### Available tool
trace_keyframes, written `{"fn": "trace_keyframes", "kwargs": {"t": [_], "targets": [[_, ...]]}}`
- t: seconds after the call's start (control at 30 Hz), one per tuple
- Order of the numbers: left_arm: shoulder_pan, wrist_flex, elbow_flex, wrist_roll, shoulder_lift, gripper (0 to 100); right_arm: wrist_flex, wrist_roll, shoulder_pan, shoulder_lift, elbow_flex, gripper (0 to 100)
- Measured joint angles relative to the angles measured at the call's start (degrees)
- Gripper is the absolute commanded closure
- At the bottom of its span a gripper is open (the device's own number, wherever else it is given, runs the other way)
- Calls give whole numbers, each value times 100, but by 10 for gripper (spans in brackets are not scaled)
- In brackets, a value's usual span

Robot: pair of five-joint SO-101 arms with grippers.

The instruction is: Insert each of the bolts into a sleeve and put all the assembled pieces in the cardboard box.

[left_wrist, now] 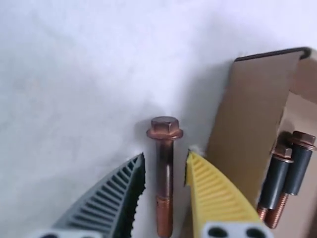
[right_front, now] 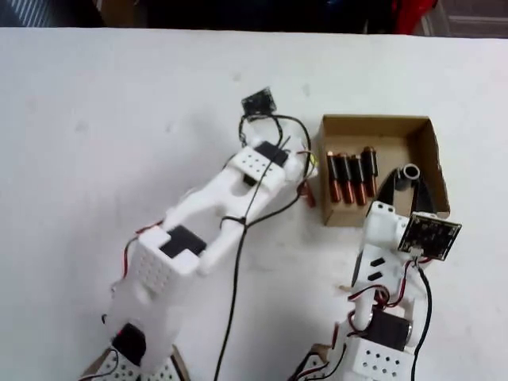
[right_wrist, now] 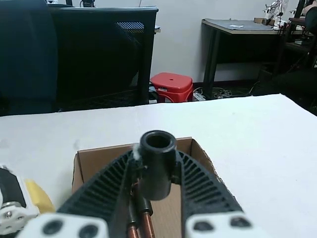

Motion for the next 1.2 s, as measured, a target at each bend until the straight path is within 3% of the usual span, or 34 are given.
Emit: {"fn": "trace_keyframes", "kwargs": {"t": [0.3, 0.43, 0.77, 1.2], "targets": [[0, -378, 70, 492, 316, 849, 0, 0, 0, 0, 0, 981], [0, -378, 62, 492, 316, 985, 0, 0, 0, 0, 0, 981], [26, -334, -35, 79, 352, 976, 0, 0, 0, 0, 0, 981], [-492, 2549, -695, -1327, -246, 976, 0, 0, -334, 0, 70, 981]]}}
